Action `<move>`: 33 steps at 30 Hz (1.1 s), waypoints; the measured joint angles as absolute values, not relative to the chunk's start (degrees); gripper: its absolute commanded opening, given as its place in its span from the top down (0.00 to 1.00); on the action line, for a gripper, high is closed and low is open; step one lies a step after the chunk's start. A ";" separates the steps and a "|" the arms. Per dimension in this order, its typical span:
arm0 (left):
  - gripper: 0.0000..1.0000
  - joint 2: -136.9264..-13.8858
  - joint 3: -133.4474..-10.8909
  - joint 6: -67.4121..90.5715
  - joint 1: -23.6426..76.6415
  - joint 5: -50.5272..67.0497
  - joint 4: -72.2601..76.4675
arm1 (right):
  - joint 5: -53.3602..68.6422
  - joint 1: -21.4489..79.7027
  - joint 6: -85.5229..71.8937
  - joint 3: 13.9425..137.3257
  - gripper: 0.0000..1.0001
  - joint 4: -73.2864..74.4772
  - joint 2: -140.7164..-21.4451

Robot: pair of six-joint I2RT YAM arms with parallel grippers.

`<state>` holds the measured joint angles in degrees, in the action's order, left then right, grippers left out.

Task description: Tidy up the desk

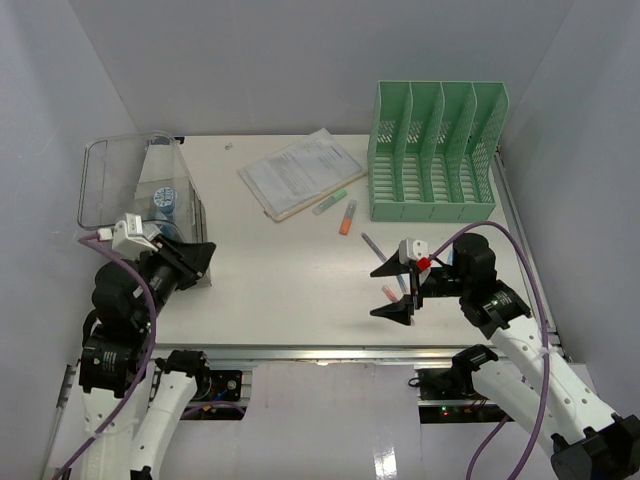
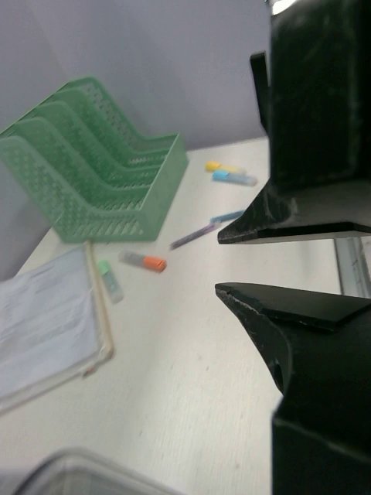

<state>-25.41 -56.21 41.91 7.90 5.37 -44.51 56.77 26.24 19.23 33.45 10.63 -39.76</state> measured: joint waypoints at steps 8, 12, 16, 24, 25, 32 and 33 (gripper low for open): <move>0.39 -40.86 -59.36 38.86 7.99 17.68 -42.34 | 55.75 26.22 17.68 34.13 0.10 10.95 -44.25; 0.33 -52.84 -65.03 34.71 10.54 15.84 -42.82 | 55.04 26.20 15.26 35.23 0.10 11.05 -49.78; 0.29 -63.74 -71.88 31.91 24.68 3.63 -46.16 | 54.21 26.08 14.28 35.42 0.10 11.42 -52.68; 0.32 -90.40 -83.65 28.26 39.72 -33.48 -56.42 | 53.76 25.89 13.95 35.96 0.10 11.62 -53.71; 0.32 -93.53 -84.04 27.83 39.63 -38.94 -58.28 | 53.63 25.89 13.99 35.94 0.10 11.65 -53.69; 0.38 -107.85 -84.37 23.38 34.91 -58.75 -62.48 | 52.93 25.57 14.53 35.78 0.10 11.71 -52.80; 0.40 -108.22 -84.12 23.00 33.77 -60.18 -62.44 | 52.90 25.45 14.58 35.77 0.10 11.68 -52.64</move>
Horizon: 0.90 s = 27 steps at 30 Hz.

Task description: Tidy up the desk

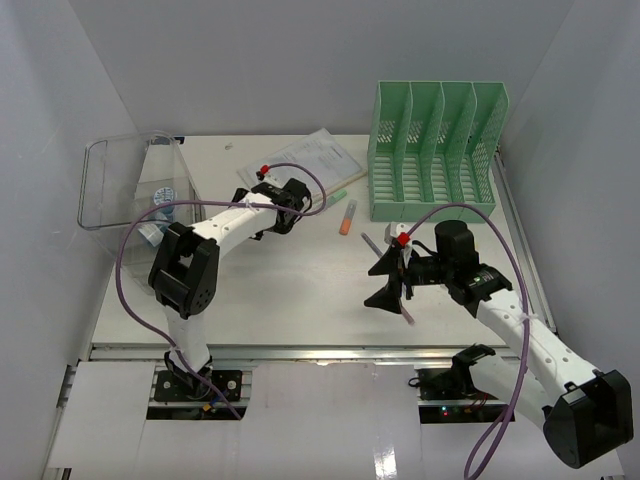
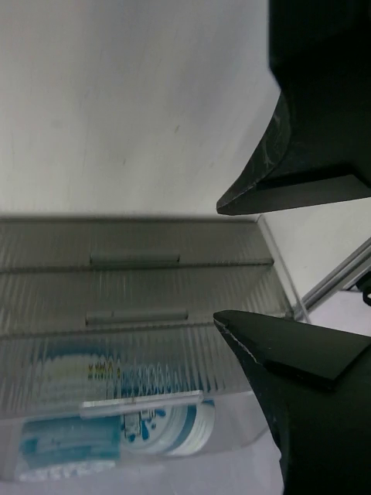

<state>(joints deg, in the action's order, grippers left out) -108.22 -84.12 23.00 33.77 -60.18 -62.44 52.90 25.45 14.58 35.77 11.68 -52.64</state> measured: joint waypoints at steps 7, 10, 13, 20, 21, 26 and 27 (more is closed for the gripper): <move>0.43 -109.46 -83.87 24.44 28.52 -68.67 -64.08 | 53.16 24.38 14.59 34.96 0.10 10.47 -51.27; 0.47 -112.01 -84.08 25.32 27.57 -69.84 -64.42 | 53.70 23.53 14.55 33.99 0.10 10.17 -50.85; 0.48 -114.91 -84.20 26.32 26.92 -70.07 -65.03 | 54.15 22.50 14.54 33.36 0.10 10.14 -50.41; 0.50 -120.56 -87.73 31.16 25.94 -71.27 -69.31 | 55.45 20.92 14.46 32.84 0.10 9.87 -49.11; 0.50 -121.36 -88.73 32.36 25.85 -71.61 -70.53 | 55.62 20.74 14.39 32.81 0.10 9.74 -49.00; 0.51 -123.44 -92.05 36.40 25.34 -72.95 -73.92 | 56.31 19.92 14.05 32.31 0.10 8.86 -48.37; 0.52 -123.73 -92.33 37.01 25.14 -73.10 -74.44 | 56.44 19.76 14.00 32.19 0.10 8.86 -48.35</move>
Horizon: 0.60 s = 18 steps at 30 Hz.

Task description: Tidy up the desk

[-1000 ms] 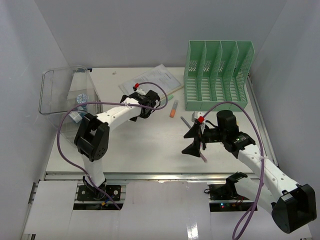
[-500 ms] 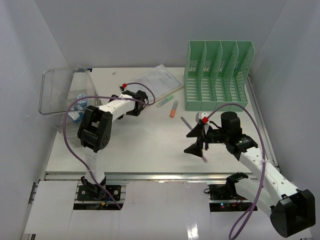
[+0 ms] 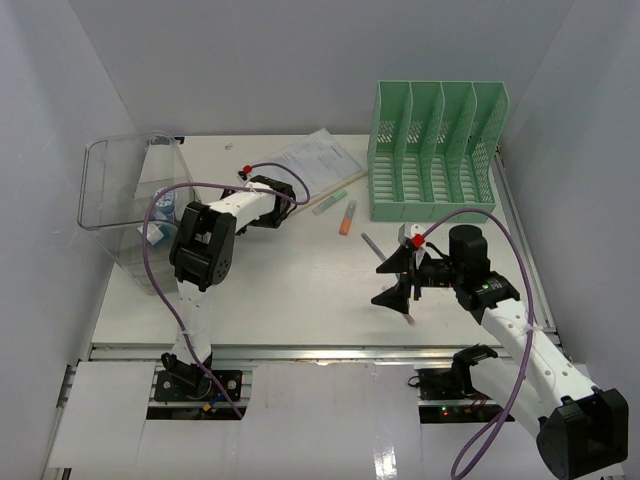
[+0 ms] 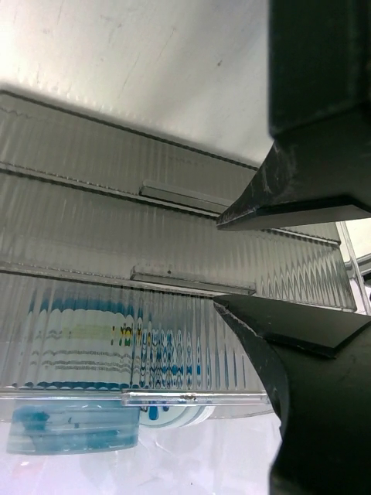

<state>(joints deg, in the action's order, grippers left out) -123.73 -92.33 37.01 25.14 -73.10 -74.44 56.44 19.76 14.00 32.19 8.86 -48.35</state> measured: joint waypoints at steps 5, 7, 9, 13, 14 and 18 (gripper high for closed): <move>0.53 -124.68 -92.75 40.45 23.68 -73.52 -76.28 | 57.19 18.81 13.91 31.94 0.10 8.80 -48.28; 0.56 -124.68 -92.75 40.99 23.16 -73.49 -76.31 | 57.44 18.42 13.91 31.73 0.10 8.63 -48.25; 0.66 -124.68 -92.73 40.97 22.89 -73.52 -76.31 | 57.72 18.13 13.89 31.33 0.10 8.45 -48.25; 0.79 -124.64 -92.74 40.40 22.50 -74.61 -76.84 | 58.22 17.63 13.72 30.94 0.10 8.27 -48.25; 0.81 -124.64 -92.73 40.33 22.41 -74.80 -76.88 | 58.33 17.58 13.67 30.94 0.10 8.13 -48.25; 0.85 -124.65 -92.73 40.40 22.30 -75.00 -77.52 | 58.78 17.09 13.54 30.94 0.10 7.66 -48.12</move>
